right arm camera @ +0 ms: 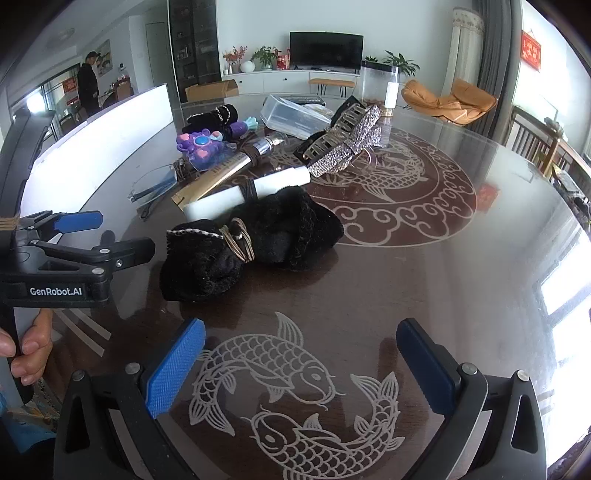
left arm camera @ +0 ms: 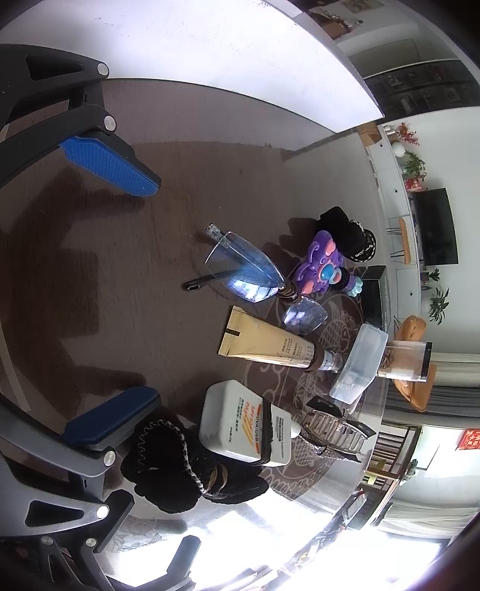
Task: Organize objects
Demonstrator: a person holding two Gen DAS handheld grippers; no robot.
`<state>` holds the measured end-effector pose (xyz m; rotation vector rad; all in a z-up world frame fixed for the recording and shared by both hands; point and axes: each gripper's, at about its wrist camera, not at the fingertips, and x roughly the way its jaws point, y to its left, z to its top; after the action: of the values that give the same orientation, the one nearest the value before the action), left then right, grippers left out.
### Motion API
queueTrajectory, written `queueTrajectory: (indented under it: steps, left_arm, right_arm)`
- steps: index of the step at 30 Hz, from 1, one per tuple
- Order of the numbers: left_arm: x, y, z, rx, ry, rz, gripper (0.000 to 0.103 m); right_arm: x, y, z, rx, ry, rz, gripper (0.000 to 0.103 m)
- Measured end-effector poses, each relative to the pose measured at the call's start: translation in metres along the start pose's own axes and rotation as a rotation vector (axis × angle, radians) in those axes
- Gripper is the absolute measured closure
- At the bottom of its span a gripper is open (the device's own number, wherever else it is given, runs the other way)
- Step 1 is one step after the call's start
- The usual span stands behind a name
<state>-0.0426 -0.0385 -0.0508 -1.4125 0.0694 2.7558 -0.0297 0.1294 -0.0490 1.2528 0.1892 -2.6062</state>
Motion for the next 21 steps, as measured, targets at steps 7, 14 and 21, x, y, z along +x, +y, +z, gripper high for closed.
queueTrajectory:
  steps: [7, 14, 21]
  left_arm:
    - [0.0024, -0.0018, 0.0002, 0.006, 0.008, 0.001, 0.000]
    - [0.0055, -0.0004, 0.0016, -0.003, 0.015, -0.008, 0.000]
    - [0.0069, -0.0001, 0.0019, -0.005, 0.016, -0.016, 0.000]
  right_arm:
    - [0.0026, 0.0000, 0.0000, -0.002, 0.009, -0.001, 0.000]
    - [0.0046, -0.0002, 0.0007, 0.002, 0.003, 0.000, 0.000]
    - [0.0040, -0.0006, 0.0004, 0.004, -0.008, 0.001, 0.000]
